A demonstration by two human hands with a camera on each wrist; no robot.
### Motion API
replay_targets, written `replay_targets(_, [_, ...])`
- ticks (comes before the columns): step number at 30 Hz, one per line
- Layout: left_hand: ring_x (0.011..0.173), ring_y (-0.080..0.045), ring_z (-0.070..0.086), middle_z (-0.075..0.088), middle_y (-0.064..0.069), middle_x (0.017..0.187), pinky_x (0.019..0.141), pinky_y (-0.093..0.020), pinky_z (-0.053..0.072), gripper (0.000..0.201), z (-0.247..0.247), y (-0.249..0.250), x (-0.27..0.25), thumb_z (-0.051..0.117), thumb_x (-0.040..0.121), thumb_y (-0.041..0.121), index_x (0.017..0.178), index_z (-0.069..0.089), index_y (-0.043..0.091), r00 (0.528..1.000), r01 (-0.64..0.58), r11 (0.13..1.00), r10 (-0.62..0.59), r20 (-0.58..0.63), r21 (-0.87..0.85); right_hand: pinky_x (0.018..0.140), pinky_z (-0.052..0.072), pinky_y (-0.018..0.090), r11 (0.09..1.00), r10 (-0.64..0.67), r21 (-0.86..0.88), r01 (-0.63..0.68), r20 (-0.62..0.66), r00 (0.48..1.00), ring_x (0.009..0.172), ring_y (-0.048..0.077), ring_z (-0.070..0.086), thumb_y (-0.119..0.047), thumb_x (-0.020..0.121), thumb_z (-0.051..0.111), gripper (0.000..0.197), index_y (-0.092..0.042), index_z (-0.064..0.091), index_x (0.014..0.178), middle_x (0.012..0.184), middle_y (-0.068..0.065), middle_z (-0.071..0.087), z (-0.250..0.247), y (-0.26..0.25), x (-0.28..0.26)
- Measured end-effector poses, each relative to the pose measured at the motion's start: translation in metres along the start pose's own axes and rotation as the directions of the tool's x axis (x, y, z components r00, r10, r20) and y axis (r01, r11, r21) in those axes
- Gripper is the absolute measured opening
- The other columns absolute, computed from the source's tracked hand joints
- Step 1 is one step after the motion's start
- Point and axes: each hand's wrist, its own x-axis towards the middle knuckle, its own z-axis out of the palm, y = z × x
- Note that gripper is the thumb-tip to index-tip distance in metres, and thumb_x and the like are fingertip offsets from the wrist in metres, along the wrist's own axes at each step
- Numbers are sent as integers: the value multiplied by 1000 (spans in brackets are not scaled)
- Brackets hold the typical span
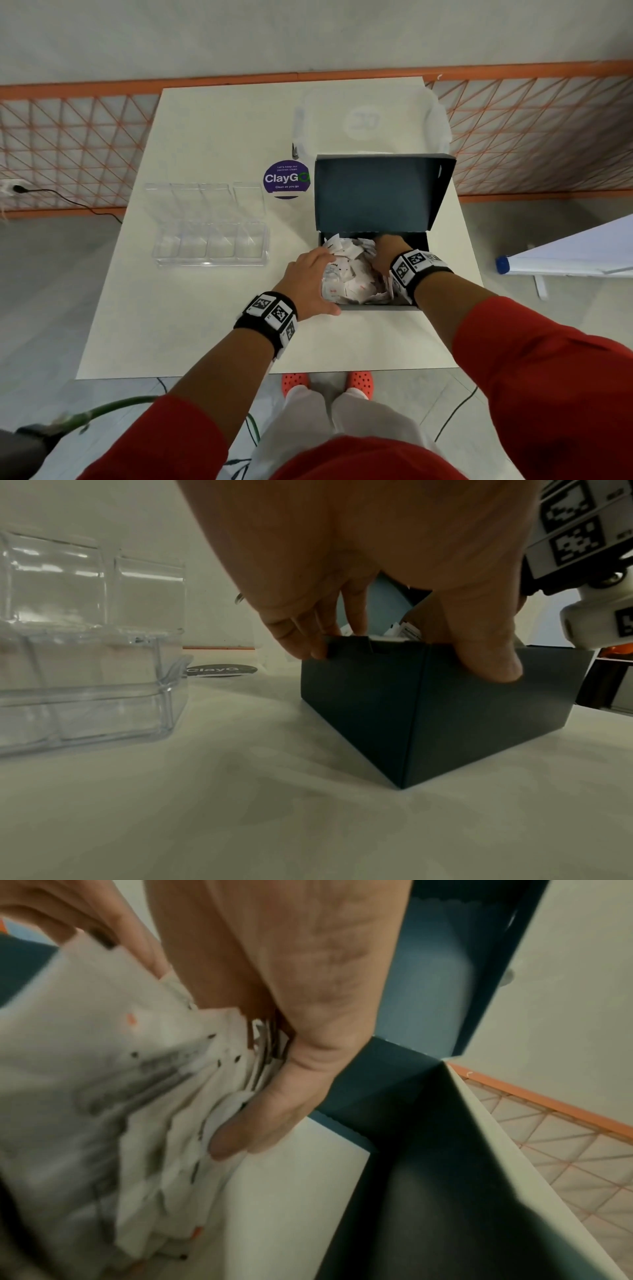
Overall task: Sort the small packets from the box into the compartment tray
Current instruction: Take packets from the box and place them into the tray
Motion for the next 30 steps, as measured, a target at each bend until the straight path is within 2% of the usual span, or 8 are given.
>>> replay_targets(4, [139, -18, 23, 18, 5, 155, 113, -41, 18, 103, -2, -1, 0, 82, 60, 54, 144, 29, 25, 1000, 0, 1000, -1, 19, 23, 81, 46, 32, 999, 37, 23, -38, 24, 999, 109, 31, 62, -27, 96, 62, 31, -3, 63, 115, 118, 15, 65, -17, 5, -1])
replay_targets(7, [138, -18, 22, 19, 5, 154, 111, -43, 18, 103, -3, 0, 0, 77, 61, 62, 144, 27, 28, 1000, -8, 997, 7, 8, 82, 69, 50, 30, 987, 74, 139, -80, 44, 996, 85, 26, 65, -18, 86, 73, 27, -6, 62, 107, 96, 8, 64, -28, 16, -1])
replay_targets(9, [135, -17, 24, 23, 7, 151, 108, -41, 20, 98, -5, 2, -1, 72, 62, 67, 142, 29, 29, 998, -20, 996, 26, -66, 90, 52, 54, 26, 950, 73, 304, -79, 32, 997, 67, 20, 64, -14, 84, 77, 21, -10, 59, 93, 82, 3, 61, -33, 23, -3])
replay_targets(12, [131, -16, 28, 29, 7, 144, 102, -37, 22, 88, -11, 10, 1, 70, 65, 66, 138, 35, 30, 979, -72, 994, 86, -188, 77, 38, 46, 18, 890, 18, 455, -6, -22, 1000, 64, 13, 62, -9, 81, 79, 23, -19, 58, 77, 76, 0, 61, -40, 29, -10])
replay_targets(18, [134, -24, 30, 24, 0, 151, 107, -43, 28, 99, -29, 47, 25, 74, 69, 57, 147, 21, 26, 962, -132, 983, 159, -223, 129, 64, 51, 26, 821, -81, 558, 117, -89, 993, 77, 21, 64, -7, 80, 78, 15, -17, 66, 83, 82, 3, 68, -44, 29, -19])
replay_targets(22, [135, -30, 35, 13, -2, 158, 106, -44, 39, 88, -40, 66, 41, 66, 87, 25, 153, 7, 27, 957, -209, 974, 222, -185, 85, 71, 48, 28, 864, -152, 474, 171, -79, 985, 82, 23, 63, -9, 80, 78, 18, -9, 68, 95, 86, 6, 68, -44, 25, -18])
replay_targets(27, [115, -25, 54, 35, -5, 147, 96, -36, 46, 60, -45, 72, 55, 50, 96, 10, 150, 27, 21, 978, -193, 979, 198, -66, 67, 78, 44, 28, 901, -176, 394, 181, -48, 983, 88, 25, 63, -6, 77, 81, 31, -6, 67, 105, 94, 8, 68, -38, 22, -15])
replay_targets(30, [117, -23, 52, 43, -7, 140, 98, -31, 43, 52, -39, 70, 58, 50, 97, 9, 146, 37, 17, 981, -169, 985, 172, -87, 46, 69, 44, 24, 872, -220, 433, 229, -70, 973, 83, 20, 62, 5, 74, 77, 41, -9, 64, 110, 95, 7, 68, -33, 21, -15])
